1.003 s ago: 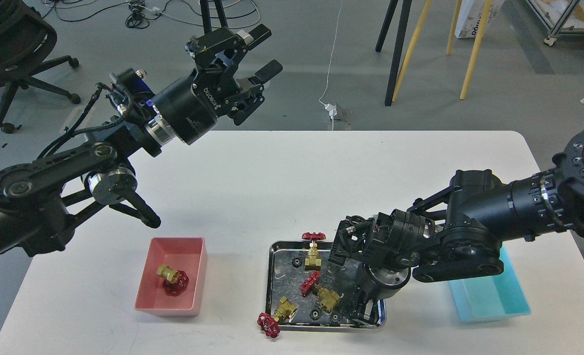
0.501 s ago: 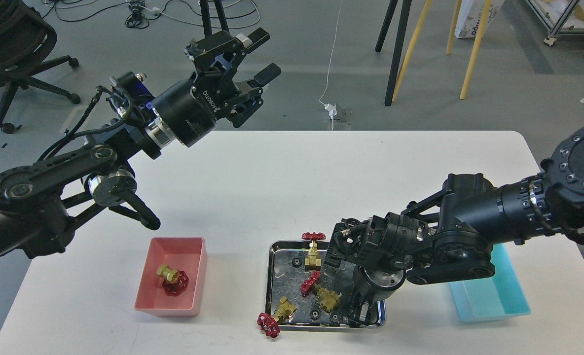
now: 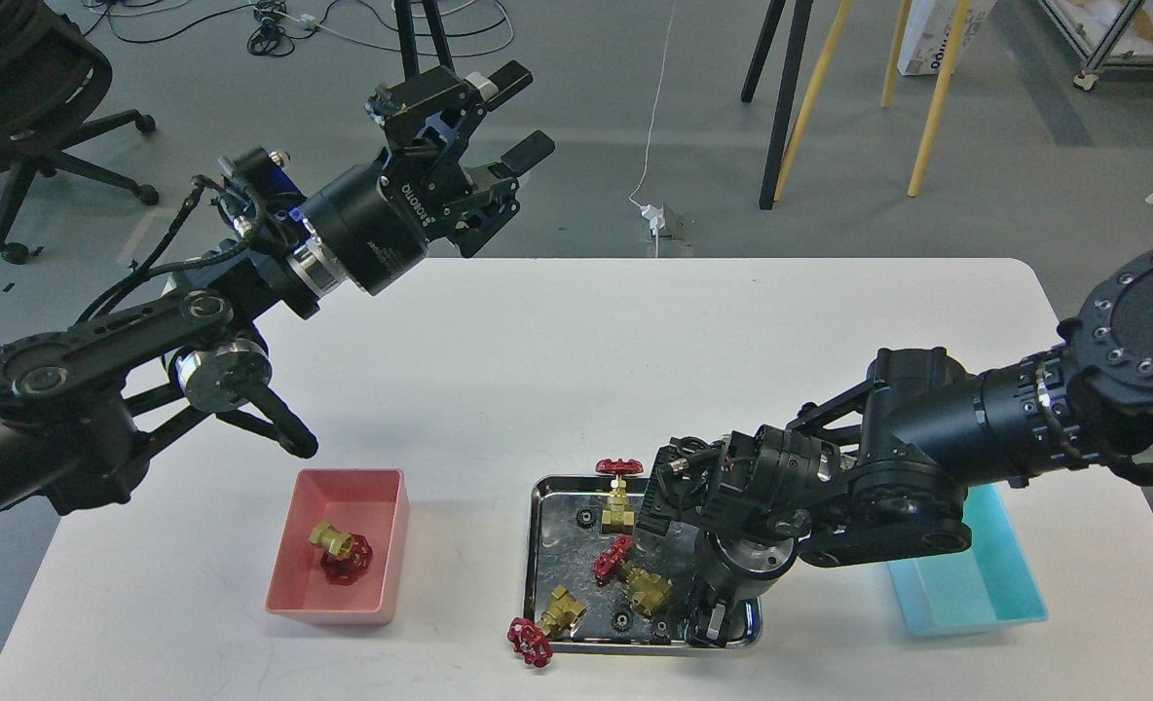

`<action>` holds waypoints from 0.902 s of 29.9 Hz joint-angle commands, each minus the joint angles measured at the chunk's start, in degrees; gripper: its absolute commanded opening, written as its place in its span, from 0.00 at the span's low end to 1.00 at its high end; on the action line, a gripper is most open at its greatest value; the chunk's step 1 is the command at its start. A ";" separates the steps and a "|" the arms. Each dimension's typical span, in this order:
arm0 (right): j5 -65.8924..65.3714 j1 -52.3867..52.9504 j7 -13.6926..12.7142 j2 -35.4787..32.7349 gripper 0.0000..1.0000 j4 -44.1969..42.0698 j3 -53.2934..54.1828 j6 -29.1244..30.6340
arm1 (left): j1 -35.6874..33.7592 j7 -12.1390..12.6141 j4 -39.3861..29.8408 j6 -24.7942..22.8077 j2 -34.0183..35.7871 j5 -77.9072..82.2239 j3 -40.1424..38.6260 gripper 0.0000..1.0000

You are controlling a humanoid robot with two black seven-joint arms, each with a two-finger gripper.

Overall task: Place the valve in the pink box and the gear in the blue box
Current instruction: 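Lift the gear and carry it with the right gripper to the blue box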

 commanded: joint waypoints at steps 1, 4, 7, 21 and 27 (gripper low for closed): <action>0.17 0.59 0.12 -0.02 0.06 0.06 0.02 -0.01 | 0.01 0.00 0.00 0.00 0.00 0.00 0.09 0.64; 0.44 1.29 0.12 -0.37 0.04 0.23 0.37 -0.01 | 0.01 0.00 0.00 0.00 0.00 0.00 0.09 0.64; 2.01 4.10 0.12 -2.03 0.04 0.93 0.89 -0.01 | -0.08 0.00 0.00 -0.08 0.00 0.00 0.09 0.64; 1.49 9.13 -3.84 -37.18 0.03 9.19 0.90 -0.01 | 1.85 0.00 0.00 -0.26 -0.35 0.17 0.45 0.64; -0.09 6.66 -4.19 -43.70 0.03 12.53 0.81 -0.01 | 3.52 0.00 0.00 0.18 -3.78 2.11 0.18 0.64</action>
